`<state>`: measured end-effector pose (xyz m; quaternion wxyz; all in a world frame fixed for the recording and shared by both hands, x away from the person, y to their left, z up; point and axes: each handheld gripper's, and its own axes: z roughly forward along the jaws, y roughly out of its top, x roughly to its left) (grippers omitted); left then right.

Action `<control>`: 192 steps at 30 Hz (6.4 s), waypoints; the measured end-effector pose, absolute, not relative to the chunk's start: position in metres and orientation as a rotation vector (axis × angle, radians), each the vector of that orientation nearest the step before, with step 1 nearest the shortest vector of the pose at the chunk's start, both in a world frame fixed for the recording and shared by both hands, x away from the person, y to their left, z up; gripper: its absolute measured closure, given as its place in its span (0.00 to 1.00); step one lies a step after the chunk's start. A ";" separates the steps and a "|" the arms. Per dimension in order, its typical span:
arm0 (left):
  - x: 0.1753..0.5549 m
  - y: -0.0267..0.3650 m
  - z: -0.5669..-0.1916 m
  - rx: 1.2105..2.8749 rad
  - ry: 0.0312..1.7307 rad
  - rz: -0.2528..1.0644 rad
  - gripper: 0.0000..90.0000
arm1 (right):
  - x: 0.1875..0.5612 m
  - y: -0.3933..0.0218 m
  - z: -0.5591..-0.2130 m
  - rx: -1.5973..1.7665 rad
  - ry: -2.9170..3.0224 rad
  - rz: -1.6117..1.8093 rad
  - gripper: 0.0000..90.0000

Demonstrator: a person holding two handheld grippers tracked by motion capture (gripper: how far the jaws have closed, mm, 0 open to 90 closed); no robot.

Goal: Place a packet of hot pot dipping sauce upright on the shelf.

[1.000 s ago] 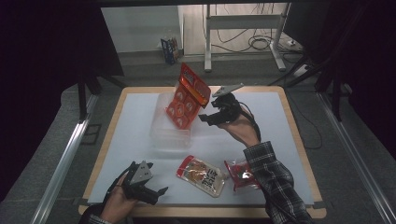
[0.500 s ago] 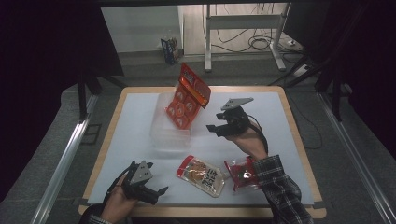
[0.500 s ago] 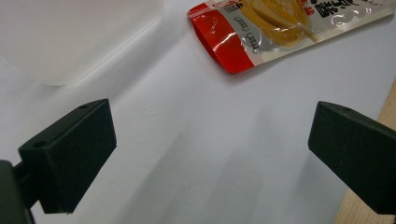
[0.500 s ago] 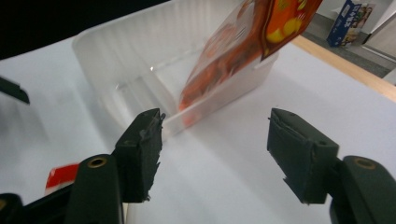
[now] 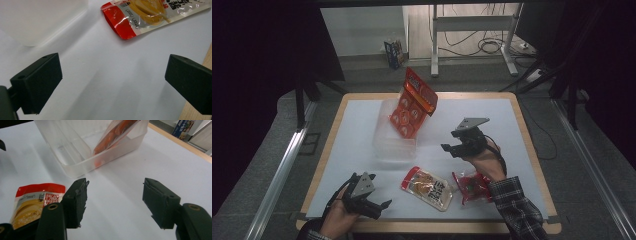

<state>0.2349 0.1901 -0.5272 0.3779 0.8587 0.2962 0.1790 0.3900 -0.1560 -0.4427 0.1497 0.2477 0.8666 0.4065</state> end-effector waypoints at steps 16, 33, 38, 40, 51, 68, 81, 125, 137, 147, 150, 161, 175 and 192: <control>0.234 0.188 -0.526 2.178 0.752 0.433 0.01 | 0.374 -0.182 -0.445 0.824 2.431 1.182 0.18; 0.236 0.169 -0.523 2.129 0.713 0.368 0.01 | 0.349 -0.205 -0.452 0.888 2.395 1.165 0.00; 0.238 0.153 -0.521 2.133 0.658 0.343 0.00 | 0.344 -0.215 -0.455 0.925 2.387 1.172 0.00; 0.240 0.145 -0.519 2.131 0.641 0.312 0.00 | 0.342 -0.219 -0.456 0.933 2.388 1.151 0.00; 0.251 0.106 -0.511 2.097 0.538 0.248 0.18 | 0.329 -0.239 -0.466 0.970 2.370 1.115 0.00; 0.276 0.035 -0.508 2.087 0.418 0.190 0.82 | 0.310 -0.260 -0.476 1.068 2.353 1.048 0.00; 0.295 -0.011 -0.514 2.136 0.399 0.155 1.00 | 0.296 -0.287 -0.483 1.141 2.352 1.052 0.07; 0.299 -0.029 -0.533 2.316 0.390 0.160 1.00 | 0.301 -0.276 -0.502 1.292 2.581 1.285 0.24; 0.294 -0.030 -0.534 2.317 0.383 0.202 1.00 | 0.318 -0.265 -0.514 1.363 2.698 1.176 0.35; 0.297 -0.028 -0.534 2.309 0.387 0.168 1.00 | 0.322 -0.264 -0.511 1.359 2.718 1.325 0.58; 0.298 -0.027 -0.533 2.302 0.389 0.156 1.00 | 0.319 -0.264 -0.506 1.351 2.687 1.358 0.66; 0.289 -0.014 -0.514 2.242 0.394 0.209 0.76 | 0.314 -0.266 -0.467 1.225 2.541 1.425 0.76; 0.278 0.029 -0.501 2.119 0.465 0.224 0.35 | 0.318 -0.258 -0.439 1.076 2.479 1.366 0.76; 0.262 0.077 -0.497 2.089 0.587 0.226 0.09 | 0.332 -0.247 -0.426 0.981 2.460 1.372 0.79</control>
